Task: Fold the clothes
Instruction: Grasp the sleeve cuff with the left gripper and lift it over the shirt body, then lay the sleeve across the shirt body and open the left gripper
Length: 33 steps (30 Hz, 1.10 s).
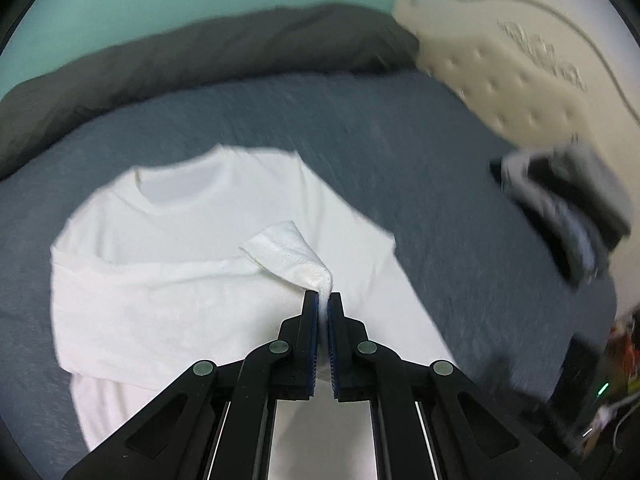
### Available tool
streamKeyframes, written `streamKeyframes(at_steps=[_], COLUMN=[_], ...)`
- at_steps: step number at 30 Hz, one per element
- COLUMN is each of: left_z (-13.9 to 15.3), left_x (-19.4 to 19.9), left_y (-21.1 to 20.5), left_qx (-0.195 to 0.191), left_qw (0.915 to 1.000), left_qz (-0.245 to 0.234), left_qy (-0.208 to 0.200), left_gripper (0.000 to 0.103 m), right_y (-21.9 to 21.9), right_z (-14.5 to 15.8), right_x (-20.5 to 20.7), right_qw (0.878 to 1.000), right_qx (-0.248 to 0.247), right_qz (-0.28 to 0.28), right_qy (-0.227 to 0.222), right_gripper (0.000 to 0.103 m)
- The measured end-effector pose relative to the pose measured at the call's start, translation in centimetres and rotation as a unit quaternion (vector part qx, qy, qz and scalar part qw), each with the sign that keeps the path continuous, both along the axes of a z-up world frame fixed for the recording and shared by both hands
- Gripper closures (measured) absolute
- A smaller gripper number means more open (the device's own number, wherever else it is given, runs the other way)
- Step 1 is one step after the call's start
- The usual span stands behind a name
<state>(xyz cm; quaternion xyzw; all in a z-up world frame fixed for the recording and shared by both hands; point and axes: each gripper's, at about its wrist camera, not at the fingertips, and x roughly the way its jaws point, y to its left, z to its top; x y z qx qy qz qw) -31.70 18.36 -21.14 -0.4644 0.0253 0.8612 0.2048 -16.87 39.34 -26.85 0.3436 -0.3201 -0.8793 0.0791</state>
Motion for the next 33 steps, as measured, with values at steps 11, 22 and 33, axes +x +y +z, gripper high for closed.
streamKeyframes(at_steps=[11,22,33], left_z=[-8.7,-7.6,-9.0], left_x=[2.8,5.9,8.2], left_y=[-0.2,0.5,0.3], left_qx=[-0.001,-0.008,-0.039], left_qw=[0.9986,0.9998,0.9968], left_qz=[0.01,-0.011,-0.053], left_qy=[-0.052,-0.016,-0.045], left_gripper=[0.098,0.098,0.08], right_y=[0.9,0.9,0.7], right_z=[-1.7,-2.8,-3.1], right_x=[-1.2,-2.2,-2.2], right_qw=[0.999,0.997,0.995], right_qx=[-0.042,-0.072,-0.093], right_qz=[0.0,0.006,0.013], right_qy=[-0.026,-0.038,-0.04], right_gripper=[0.099,0.098,0.098])
